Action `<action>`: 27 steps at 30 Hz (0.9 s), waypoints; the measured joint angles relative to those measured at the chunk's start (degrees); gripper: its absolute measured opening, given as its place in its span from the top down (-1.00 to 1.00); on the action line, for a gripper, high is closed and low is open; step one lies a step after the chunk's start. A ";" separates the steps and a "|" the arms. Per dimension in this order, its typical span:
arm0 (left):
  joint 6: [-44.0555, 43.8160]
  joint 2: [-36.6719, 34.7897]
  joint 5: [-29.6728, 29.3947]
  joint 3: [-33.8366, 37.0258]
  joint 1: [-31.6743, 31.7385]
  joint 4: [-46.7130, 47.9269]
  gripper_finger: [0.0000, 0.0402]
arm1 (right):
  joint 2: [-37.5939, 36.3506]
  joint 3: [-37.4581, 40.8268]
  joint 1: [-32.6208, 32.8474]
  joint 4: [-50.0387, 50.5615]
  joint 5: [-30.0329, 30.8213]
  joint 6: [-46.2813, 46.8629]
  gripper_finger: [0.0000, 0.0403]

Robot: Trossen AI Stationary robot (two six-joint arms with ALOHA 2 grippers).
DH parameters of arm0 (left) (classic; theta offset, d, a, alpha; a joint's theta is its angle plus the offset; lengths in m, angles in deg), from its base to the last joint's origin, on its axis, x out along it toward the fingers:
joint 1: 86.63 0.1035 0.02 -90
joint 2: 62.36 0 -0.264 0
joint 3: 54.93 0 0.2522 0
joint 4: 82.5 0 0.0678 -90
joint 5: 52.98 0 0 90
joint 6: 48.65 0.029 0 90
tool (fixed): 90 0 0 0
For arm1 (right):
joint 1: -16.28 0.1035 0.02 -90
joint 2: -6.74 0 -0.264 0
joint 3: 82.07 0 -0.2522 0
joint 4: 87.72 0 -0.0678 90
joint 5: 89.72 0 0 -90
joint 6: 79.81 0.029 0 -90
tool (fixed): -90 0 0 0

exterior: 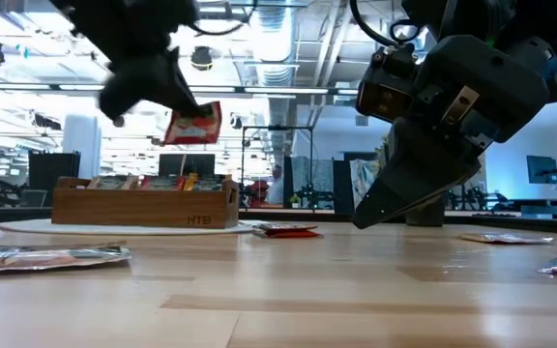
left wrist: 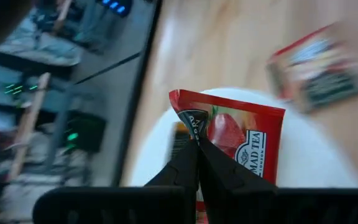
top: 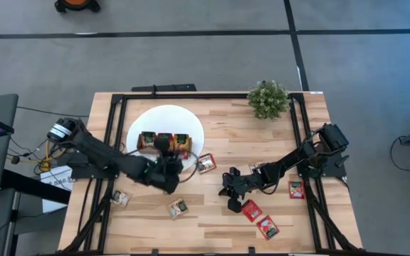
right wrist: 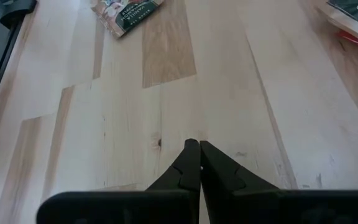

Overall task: Pick & Place Tea
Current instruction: Put the red tea bag into the middle section of the wooden organizer

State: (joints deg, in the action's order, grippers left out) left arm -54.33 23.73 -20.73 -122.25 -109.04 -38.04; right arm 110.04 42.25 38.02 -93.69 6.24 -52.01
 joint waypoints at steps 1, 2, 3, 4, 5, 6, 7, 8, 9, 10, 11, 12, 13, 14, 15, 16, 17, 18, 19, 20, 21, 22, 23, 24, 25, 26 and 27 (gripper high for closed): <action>1.20 0.34 -0.71 0.00 1.29 -0.06 1.00 | 0.00 -0.02 0.00 -0.05 0.00 0.00 1.00; 2.35 0.70 -1.53 0.00 2.29 0.30 1.00 | 0.00 -0.02 0.00 -0.05 0.00 0.00 1.00; 3.29 0.88 -2.98 0.00 3.06 1.36 1.00 | 0.00 -0.02 0.00 -0.05 0.00 0.01 1.00; 3.97 0.96 -5.24 0.00 3.55 2.44 1.00 | 0.00 -0.02 0.00 -0.05 0.00 0.01 1.00; 4.65 0.96 -7.57 0.00 3.87 3.47 1.00 | 0.00 -0.02 0.00 -0.05 0.00 0.00 1.00; 4.89 0.96 -9.85 0.00 4.08 5.24 1.00 | 0.00 -0.02 0.00 -0.05 0.00 0.00 1.00; 4.88 0.96 -11.72 0.00 4.21 7.66 1.00 | 0.00 -0.02 0.00 -0.05 0.00 0.00 1.00; 4.69 0.96 -12.82 0.00 4.31 10.17 1.00 | 0.00 -0.02 0.00 -0.02 0.00 0.01 1.00; 3.66 0.96 -13.14 0.00 4.40 12.86 1.00 | 0.00 -0.02 0.00 0.03 0.00 0.00 1.00; 1.67 0.96 -13.13 0.00 4.42 15.55 1.00 | 0.00 -0.02 0.00 0.04 0.02 -0.03 1.00; -0.65 0.98 -13.10 0.04 4.44 18.25 1.00 | 0.00 -0.02 0.00 0.04 0.02 -0.43 1.00; -2.81 0.98 -13.33 0.54 4.43 20.12 1.00 | 0.00 -0.02 0.00 0.04 0.02 -0.88 1.00; -4.06 0.96 -13.91 1.51 4.43 20.57 1.00 | 0.00 -0.02 0.00 0.03 0.02 -0.93 1.00; -4.42 0.98 -14.37 2.96 4.43 20.37 1.00 | 0.00 -0.02 0.00 0.02 0.02 -0.91 1.00; -4.87 0.98 -14.67 4.59 4.43 20.11 1.00 | 0.00 -0.02 0.00 -0.02 0.02 -0.91 1.00; -5.64 0.96 -15.22 6.18 4.43 19.56 1.00 | 0.00 -0.02 0.00 -0.02 0.02 -0.91 1.00; -6.63 0.96 -15.68 7.89 4.42 18.24 1.00 | 0.00 -0.02 0.00 -0.02 0.05 -0.91 1.00; -7.46 0.96 -15.79 9.51 4.40 16.46 1.00 | 0.00 -0.02 0.00 -0.05 0.05 -0.91 1.00; -8.06 0.97 -15.82 11.06 4.39 14.68 1.00 | 0.00 -0.02 0.00 -0.05 0.05 -0.91 1.00; -8.49 0.97 -15.87 12.49 4.36 13.07 1.00 | 0.00 -0.02 0.00 -0.06 0.05 -0.91 1.00; -8.77 0.96 -15.85 13.65 4.28 11.65 1.00 | 0.00 -0.02 0.00 -0.05 0.05 -0.91 1.00; -9.02 0.96 -15.95 14.58 4.11 10.09 1.00 | 0.00 -0.02 0.00 -0.08 0.05 -0.91 1.00; -9.00 0.96 -16.08 15.33 4.00 8.16 1.00 | 0.00 -0.02 -0.02 -0.09 0.05 -0.93 1.00; -8.83 0.96 -16.00 15.92 3.93 6.16 1.00 | 0.00 -0.02 -0.12 -0.09 0.05 -0.93 1.00; -8.53 0.96 -15.52 16.38 3.93 4.52 1.00 | 0.00 -0.02 -0.13 -0.09 0.05 -0.93 1.00; -8.21 0.96 -14.23 16.61 3.93 3.21 1.00 | 0.00 -0.02 -0.13 -0.11 0.05 -0.93 1.00; -7.79 0.96 -13.00 16.71 3.93 2.21 1.00 | 0.00 -0.02 -0.13 -0.12 0.05 -0.95 1.00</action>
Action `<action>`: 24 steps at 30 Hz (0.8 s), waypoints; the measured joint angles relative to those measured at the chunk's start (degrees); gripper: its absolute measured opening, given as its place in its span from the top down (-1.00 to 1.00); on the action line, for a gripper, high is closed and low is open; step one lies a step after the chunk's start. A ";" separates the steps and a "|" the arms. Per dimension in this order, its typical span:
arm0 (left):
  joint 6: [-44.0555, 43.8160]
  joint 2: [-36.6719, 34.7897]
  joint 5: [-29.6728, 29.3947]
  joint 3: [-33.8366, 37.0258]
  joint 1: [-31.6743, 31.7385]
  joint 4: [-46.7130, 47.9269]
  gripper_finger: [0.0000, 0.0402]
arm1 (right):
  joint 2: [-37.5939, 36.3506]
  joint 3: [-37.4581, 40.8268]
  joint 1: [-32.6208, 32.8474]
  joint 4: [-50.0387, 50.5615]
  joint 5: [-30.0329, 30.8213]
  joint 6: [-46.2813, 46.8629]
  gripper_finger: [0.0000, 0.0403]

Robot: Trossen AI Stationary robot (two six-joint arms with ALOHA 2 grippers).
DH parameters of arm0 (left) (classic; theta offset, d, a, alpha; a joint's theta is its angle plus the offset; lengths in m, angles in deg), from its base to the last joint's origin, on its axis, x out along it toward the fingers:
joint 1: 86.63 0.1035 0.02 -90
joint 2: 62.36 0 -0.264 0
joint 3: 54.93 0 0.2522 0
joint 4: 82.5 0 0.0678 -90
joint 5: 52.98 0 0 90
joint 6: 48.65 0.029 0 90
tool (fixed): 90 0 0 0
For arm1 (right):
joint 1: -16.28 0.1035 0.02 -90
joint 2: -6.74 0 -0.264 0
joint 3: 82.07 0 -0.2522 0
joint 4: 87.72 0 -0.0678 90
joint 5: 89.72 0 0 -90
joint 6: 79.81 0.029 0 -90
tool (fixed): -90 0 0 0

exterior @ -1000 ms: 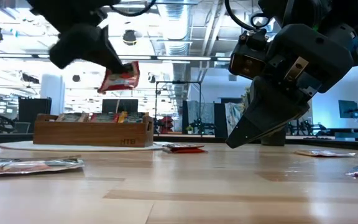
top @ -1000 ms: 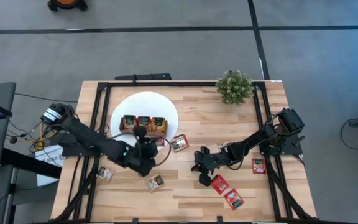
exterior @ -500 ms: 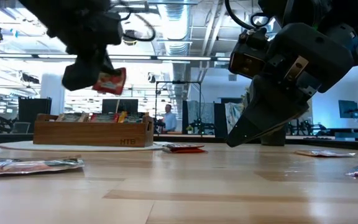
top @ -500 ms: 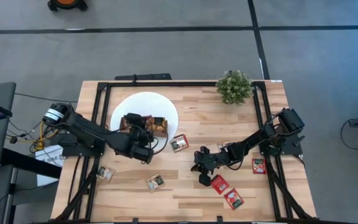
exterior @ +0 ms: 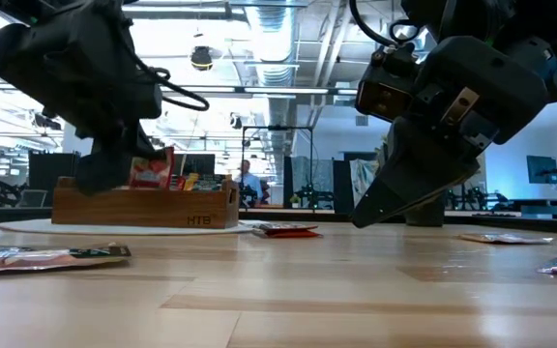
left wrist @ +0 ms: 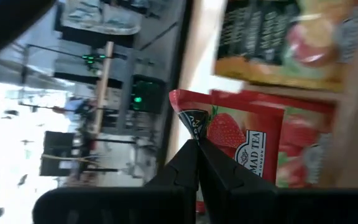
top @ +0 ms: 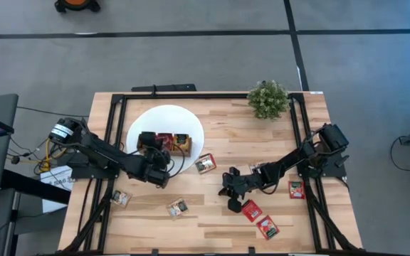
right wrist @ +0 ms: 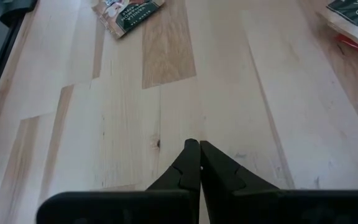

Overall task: Pick & Place Tea
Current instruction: Put the red tea bag into the middle section of the wooden organizer

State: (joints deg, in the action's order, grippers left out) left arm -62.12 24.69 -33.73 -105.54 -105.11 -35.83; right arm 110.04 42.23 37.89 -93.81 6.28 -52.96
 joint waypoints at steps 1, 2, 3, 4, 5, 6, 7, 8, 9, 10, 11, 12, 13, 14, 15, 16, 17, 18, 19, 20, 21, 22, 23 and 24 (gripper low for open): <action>0.51 0.00 0.93 0.03 0.00 -0.73 1.00 | 0.00 0.00 0.00 -0.05 0.01 0.00 1.00; 0.96 0.00 1.80 0.03 0.00 -1.26 1.00 | 0.00 0.00 0.00 -0.14 0.02 0.02 1.00; 1.48 0.00 2.96 0.03 0.00 -1.70 1.00 | 0.00 0.00 0.00 -0.22 0.02 0.02 1.00; 1.82 0.00 4.14 0.03 0.03 -2.04 1.00 | 0.00 0.00 0.00 -0.32 0.02 0.02 1.00; 1.88 0.00 5.10 0.03 0.13 -2.44 1.00 | 0.00 0.00 0.00 -0.39 0.02 0.02 1.00; 1.91 0.00 5.73 0.03 0.13 -2.97 1.00 | 0.00 0.00 0.00 -0.47 0.02 0.02 1.00; 2.01 0.00 6.05 0.03 0.13 -3.30 1.00 | 0.00 0.00 0.00 -0.53 0.02 0.02 1.00; 2.17 0.00 6.05 0.03 0.13 -3.37 1.00 | 0.00 0.00 0.00 -0.53 0.02 0.02 1.00; 2.44 0.00 6.08 0.03 0.13 -3.46 1.00 | 0.00 0.00 0.00 -0.52 0.02 0.02 1.00; 2.54 0.00 6.23 0.03 0.13 -3.63 1.00 | 0.00 0.00 0.00 -0.51 0.02 0.02 1.00; 2.68 -0.02 6.51 0.03 0.13 -3.82 0.99 | 0.00 0.00 0.00 -0.51 0.02 0.02 1.00; 2.71 -0.02 6.96 0.03 0.13 -3.86 0.97 | 0.00 0.00 0.00 -0.51 0.02 0.00 1.00; 2.72 -0.02 7.83 0.03 0.13 -3.85 0.94 | 0.00 0.00 0.00 -0.49 0.02 -0.03 1.00; 2.73 -0.02 8.92 0.03 0.13 -3.83 0.91 | 0.00 0.00 0.00 -0.47 0.02 -0.05 1.00; 2.71 -0.02 10.08 0.03 0.13 -3.83 0.87 | 0.00 0.00 0.00 -0.48 0.02 -0.09 1.00; 2.71 -0.02 10.76 0.03 0.13 -3.83 0.82 | 0.00 0.00 0.00 -0.47 0.02 -0.09 1.00; 2.73 -0.02 11.18 0.03 0.13 -3.85 0.77 | 0.00 0.00 0.00 -0.46 0.02 -0.09 1.00; 2.83 -0.04 11.64 0.03 0.13 -3.89 0.72 | 0.00 0.00 0.00 -0.45 0.02 -0.09 1.00; 3.11 -0.03 12.00 0.03 0.13 -3.91 0.66 | 0.00 0.00 0.00 -0.45 0.02 -0.11 1.00; 3.55 -0.04 12.00 0.02 0.13 -3.90 0.60 | 0.00 0.00 0.00 -0.45 0.02 -0.09 1.00; 3.90 -0.04 11.89 -0.12 0.13 -3.82 0.53 | 0.00 0.00 0.00 -0.45 0.02 -0.09 1.00; 3.95 -0.04 11.46 -0.46 0.13 -3.66 0.46 | 0.00 0.00 0.00 -0.45 0.02 -0.10 1.00; 3.95 -0.04 10.79 -0.94 0.13 -3.59 0.40 | 0.00 0.00 0.00 -0.42 0.02 -0.09 1.00; 4.01 -0.04 10.10 -1.52 0.13 -3.57 0.33 | 0.00 0.00 0.00 -0.42 0.02 -0.11 1.00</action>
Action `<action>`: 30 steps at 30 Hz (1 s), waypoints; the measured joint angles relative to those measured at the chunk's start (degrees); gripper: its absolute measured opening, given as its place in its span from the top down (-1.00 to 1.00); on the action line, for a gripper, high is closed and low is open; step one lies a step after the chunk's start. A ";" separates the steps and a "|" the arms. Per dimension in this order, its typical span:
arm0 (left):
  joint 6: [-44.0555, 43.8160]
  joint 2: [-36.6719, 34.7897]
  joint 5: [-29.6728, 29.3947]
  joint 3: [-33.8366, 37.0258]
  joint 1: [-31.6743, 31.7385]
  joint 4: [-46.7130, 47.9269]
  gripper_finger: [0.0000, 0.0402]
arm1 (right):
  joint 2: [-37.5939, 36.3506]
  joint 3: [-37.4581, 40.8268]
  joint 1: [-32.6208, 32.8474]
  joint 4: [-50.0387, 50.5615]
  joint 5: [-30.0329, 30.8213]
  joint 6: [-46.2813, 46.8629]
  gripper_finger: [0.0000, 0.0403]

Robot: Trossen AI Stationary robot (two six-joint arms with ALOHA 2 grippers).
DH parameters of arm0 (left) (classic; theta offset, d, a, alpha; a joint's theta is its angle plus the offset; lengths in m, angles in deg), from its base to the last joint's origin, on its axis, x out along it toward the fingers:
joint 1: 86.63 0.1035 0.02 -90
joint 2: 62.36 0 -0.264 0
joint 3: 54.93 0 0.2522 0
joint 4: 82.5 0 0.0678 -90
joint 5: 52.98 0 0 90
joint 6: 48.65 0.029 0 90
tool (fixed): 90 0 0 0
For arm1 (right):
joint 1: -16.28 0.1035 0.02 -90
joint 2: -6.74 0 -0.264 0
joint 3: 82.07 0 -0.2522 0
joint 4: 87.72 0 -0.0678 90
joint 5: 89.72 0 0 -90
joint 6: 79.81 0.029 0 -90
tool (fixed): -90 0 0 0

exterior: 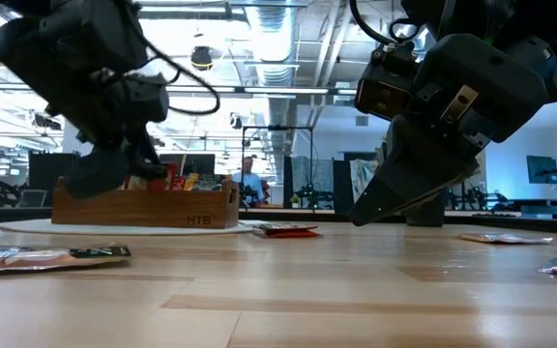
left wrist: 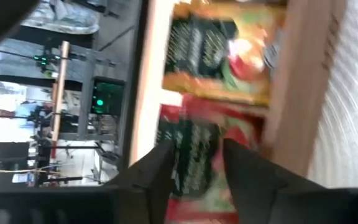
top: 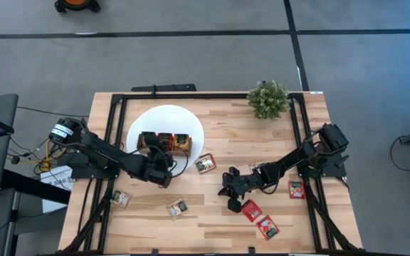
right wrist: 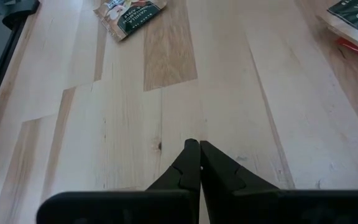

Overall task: Pick & Place Tea
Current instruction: Put the red tea bag into the middle section of the wooden organizer, then put the brown tea bag into the left section of the wooden organizer

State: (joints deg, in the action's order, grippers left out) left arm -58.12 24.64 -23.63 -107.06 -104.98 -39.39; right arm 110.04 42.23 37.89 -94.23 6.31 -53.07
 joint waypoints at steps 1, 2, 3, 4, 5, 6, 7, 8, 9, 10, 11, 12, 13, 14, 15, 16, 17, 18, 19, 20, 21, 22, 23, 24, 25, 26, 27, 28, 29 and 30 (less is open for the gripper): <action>0.53 0.00 -0.71 -0.63 0.00 0.00 0.27 | 0.00 0.00 0.00 -0.02 0.00 0.00 1.00; 1.46 0.00 -1.32 -1.10 0.02 0.02 0.21 | 0.00 0.00 0.00 0.00 0.00 0.00 1.00; 2.60 0.00 -1.66 -1.56 0.00 0.12 0.16 | 0.00 0.00 0.00 0.00 0.00 0.01 1.00; 3.70 0.00 -1.84 -2.00 0.00 0.26 0.12 | 0.00 0.00 0.00 0.00 0.00 0.02 1.00; 4.61 0.00 -2.31 -2.38 0.00 0.43 0.09 | 0.00 0.00 0.00 0.00 0.00 0.02 1.00; 5.29 0.00 -3.17 -2.60 0.00 0.49 0.07 | 0.00 0.00 0.00 0.00 0.00 0.02 1.00; 5.48 0.00 -4.28 -2.70 0.00 0.64 0.06 | 0.00 0.00 0.00 0.02 -0.02 0.02 1.00; 5.55 0.00 -5.71 -2.71 0.00 0.80 0.06 | 0.00 0.00 0.00 0.02 0.00 0.02 1.00; 5.39 0.00 -6.88 -2.71 0.00 1.14 0.06 | 0.00 0.00 0.00 0.02 -0.01 0.00 1.00; 4.79 0.00 -7.43 -2.71 0.00 1.66 0.07 | 0.00 0.00 0.02 0.02 -0.01 0.01 1.00; 3.59 0.00 -7.53 -2.71 0.00 2.33 0.08 | 0.00 0.00 0.04 0.02 0.00 0.02 1.00; 1.92 0.00 -7.14 -2.71 0.04 3.12 0.11 | 0.00 0.00 0.04 0.04 -0.02 0.00 1.00; -0.33 0.00 -6.09 -2.71 0.32 3.90 0.14 | 0.00 0.00 0.07 0.04 -0.02 0.00 1.00; -2.95 0.00 -4.32 -2.71 0.73 4.67 0.19 | 0.00 0.00 0.07 0.04 -0.01 0.00 1.00; -5.31 0.00 -2.20 -2.71 1.42 5.39 0.25 | 0.00 0.00 0.04 0.04 0.00 0.00 1.00; -7.26 0.00 -0.43 -2.71 2.21 6.23 0.33 | 0.00 0.00 0.04 0.04 0.00 -0.07 1.00; -8.81 0.00 0.47 -2.71 3.03 6.82 0.41 | 0.00 0.00 0.04 0.04 0.00 -0.23 1.00; -9.57 0.00 0.77 -2.64 3.85 6.85 0.49 | 0.00 0.00 0.04 0.04 0.00 -0.24 1.00; -9.74 0.00 1.39 -2.48 4.72 6.54 0.58 | 0.00 0.00 0.04 0.04 0.00 -0.24 1.00; -9.61 0.00 2.11 -2.28 5.64 6.32 0.67 | 0.00 0.00 0.04 0.04 0.00 -0.24 1.00; -9.30 0.00 2.83 -2.03 6.59 6.33 0.75 | 0.00 0.00 0.04 0.04 0.00 -0.24 1.00; -9.26 0.00 3.35 -1.80 7.40 6.31 0.83 | 0.00 0.00 0.04 0.04 0.00 -0.24 1.00; -9.25 0.00 3.39 -1.62 8.06 6.16 0.89 | 0.00 0.00 0.04 0.03 0.00 -0.24 1.00; -9.16 0.00 3.22 -1.57 8.52 5.85 0.95 | 0.00 0.00 0.04 0.02 0.00 -0.24 1.00; -8.71 0.00 2.46 -1.56 8.72 5.24 0.97 | 0.00 0.00 0.04 0.02 0.00 -0.26 1.00; -7.96 0.00 1.04 -1.59 8.70 4.68 0.98 | 0.00 0.00 0.04 0.02 0.00 -0.26 1.00; -7.38 -0.01 -0.69 -1.75 8.33 4.52 0.98 | 0.00 0.00 0.04 0.02 0.00 -0.26 1.00; -6.84 -0.19 -2.28 -2.13 7.71 4.59 0.98 | -0.02 0.00 0.04 0.03 0.02 -0.27 1.00; -6.59 -0.48 -3.41 -2.95 7.01 4.63 0.98 | -0.31 0.01 0.04 0.27 0.13 -0.40 1.00; -6.46 -0.63 -4.14 -4.12 6.21 4.57 0.98 | -0.77 0.02 0.04 0.52 0.35 -1.03 1.00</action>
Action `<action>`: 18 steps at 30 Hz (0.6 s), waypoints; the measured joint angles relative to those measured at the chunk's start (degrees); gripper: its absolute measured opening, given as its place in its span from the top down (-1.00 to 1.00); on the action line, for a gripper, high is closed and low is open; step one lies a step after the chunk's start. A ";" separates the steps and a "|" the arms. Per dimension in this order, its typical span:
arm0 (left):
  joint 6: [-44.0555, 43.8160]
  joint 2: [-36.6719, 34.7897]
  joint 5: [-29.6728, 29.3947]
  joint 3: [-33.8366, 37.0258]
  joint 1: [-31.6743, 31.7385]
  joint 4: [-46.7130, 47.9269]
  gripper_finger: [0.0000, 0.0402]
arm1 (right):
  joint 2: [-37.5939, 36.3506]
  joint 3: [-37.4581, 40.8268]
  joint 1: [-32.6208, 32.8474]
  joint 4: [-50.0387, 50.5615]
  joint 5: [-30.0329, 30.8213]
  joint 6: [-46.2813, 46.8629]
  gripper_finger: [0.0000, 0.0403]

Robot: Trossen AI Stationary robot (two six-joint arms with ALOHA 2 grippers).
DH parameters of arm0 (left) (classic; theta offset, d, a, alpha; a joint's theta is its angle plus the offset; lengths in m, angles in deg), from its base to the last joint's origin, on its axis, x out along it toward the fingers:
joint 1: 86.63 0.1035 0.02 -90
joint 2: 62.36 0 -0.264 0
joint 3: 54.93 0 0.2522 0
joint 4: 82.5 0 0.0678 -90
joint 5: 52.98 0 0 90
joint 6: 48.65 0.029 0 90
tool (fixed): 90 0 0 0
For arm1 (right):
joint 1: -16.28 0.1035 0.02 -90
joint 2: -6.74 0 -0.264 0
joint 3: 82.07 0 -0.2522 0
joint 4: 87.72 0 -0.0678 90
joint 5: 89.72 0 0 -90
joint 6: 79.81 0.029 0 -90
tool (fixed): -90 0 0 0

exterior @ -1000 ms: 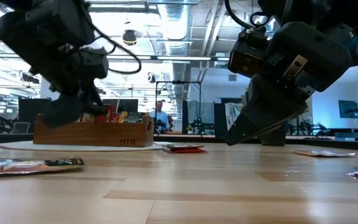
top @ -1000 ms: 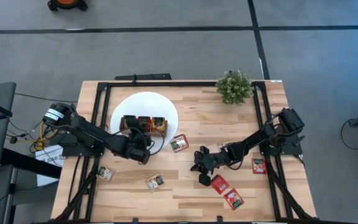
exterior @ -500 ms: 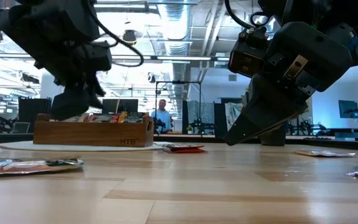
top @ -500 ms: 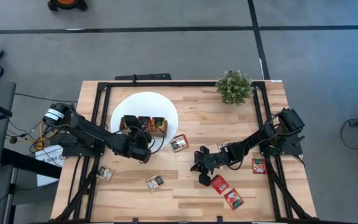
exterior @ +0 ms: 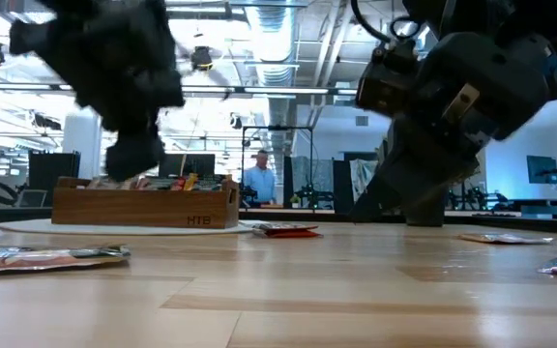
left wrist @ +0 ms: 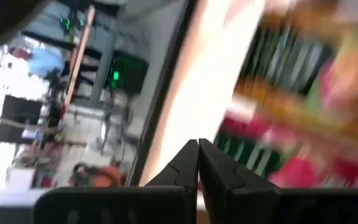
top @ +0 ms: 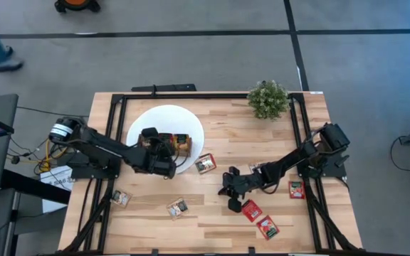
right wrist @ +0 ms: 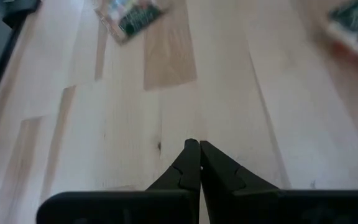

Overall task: Pick & Place Tea
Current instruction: Put the brown tea bag into the left section of the wooden organizer

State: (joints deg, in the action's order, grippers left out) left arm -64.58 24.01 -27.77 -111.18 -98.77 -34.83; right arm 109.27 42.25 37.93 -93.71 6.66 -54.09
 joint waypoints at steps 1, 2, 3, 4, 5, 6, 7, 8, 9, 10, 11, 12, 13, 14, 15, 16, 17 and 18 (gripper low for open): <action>0.00 -0.23 -0.13 -1.33 -0.89 -0.09 0.98 | -0.50 0.00 0.00 -0.04 0.29 -0.58 1.00; 0.00 -0.66 -0.04 -2.64 -1.90 0.17 0.98 | -1.21 -0.02 0.02 0.53 1.21 -0.98 1.00; 0.00 -0.84 0.09 -4.15 -3.05 0.53 0.98 | -2.27 -0.02 0.11 2.03 2.34 -1.29 1.00; -0.02 -0.82 0.50 -5.82 -4.37 0.39 0.98 | -3.49 -0.02 0.28 3.71 3.87 -1.37 1.00; -0.18 -0.77 1.06 -7.44 -5.81 0.19 0.98 | -4.80 -0.02 0.49 5.46 5.50 -1.41 1.00; -0.43 -0.77 1.54 -9.08 -7.24 0.27 0.98 | -6.13 -0.02 0.63 7.36 7.19 -1.74 1.00; -1.03 -0.79 2.44 -10.58 -8.80 0.30 0.98 | -7.54 -0.02 0.87 9.67 8.79 -1.83 1.00; -1.60 -0.79 3.80 -12.01 -10.23 0.01 0.98 | -9.13 -0.02 1.28 12.26 10.30 -1.84 1.00; -2.59 -0.79 5.53 -13.08 -11.61 -0.62 0.98 | -10.68 -0.01 1.64 14.19 11.48 -1.84 1.00; -3.79 -0.79 7.28 -13.80 -12.98 -1.56 0.98 | -12.15 -0.04 2.04 16.03 12.58 -1.84 1.00; -5.31 -0.79 8.94 -14.28 -14.41 -2.76 0.98 | -13.79 -0.04 2.63 18.68 13.71 -1.81 1.00; -6.79 -0.79 10.31 -14.38 -15.81 -4.49 0.98 | -15.39 -0.02 3.27 21.50 14.73 -1.77 1.00; -8.17 -0.78 11.58 -14.38 -17.20 -6.10 0.98 | -16.86 -0.02 3.90 23.65 15.59 -1.62 1.00; -9.41 -0.59 12.69 -14.38 -18.59 -7.47 0.98 | -18.33 -0.04 4.59 25.81 16.49 -1.06 1.00; -10.51 -0.12 13.55 -14.38 -19.76 -8.88 0.98 | -19.99 -0.04 5.32 28.97 17.27 -0.06 1.00; -11.44 0.56 14.04 -14.38 -20.97 -10.25 0.98 | -21.64 -0.02 6.11 32.11 17.95 1.20 1.00; -12.17 1.34 14.23 -14.37 -22.07 -11.11 0.98 | -23.02 -0.02 6.76 34.48 18.08 2.41 1.00; -12.87 2.15 14.23 -14.36 -22.97 -11.83 0.98 | -24.42 -0.02 7.32 37.28 18.11 3.59 1.00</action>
State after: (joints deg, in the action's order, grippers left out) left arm -77.45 26.16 -13.55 -125.53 -121.74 -46.66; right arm 84.85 42.23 45.25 -56.44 24.77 -50.51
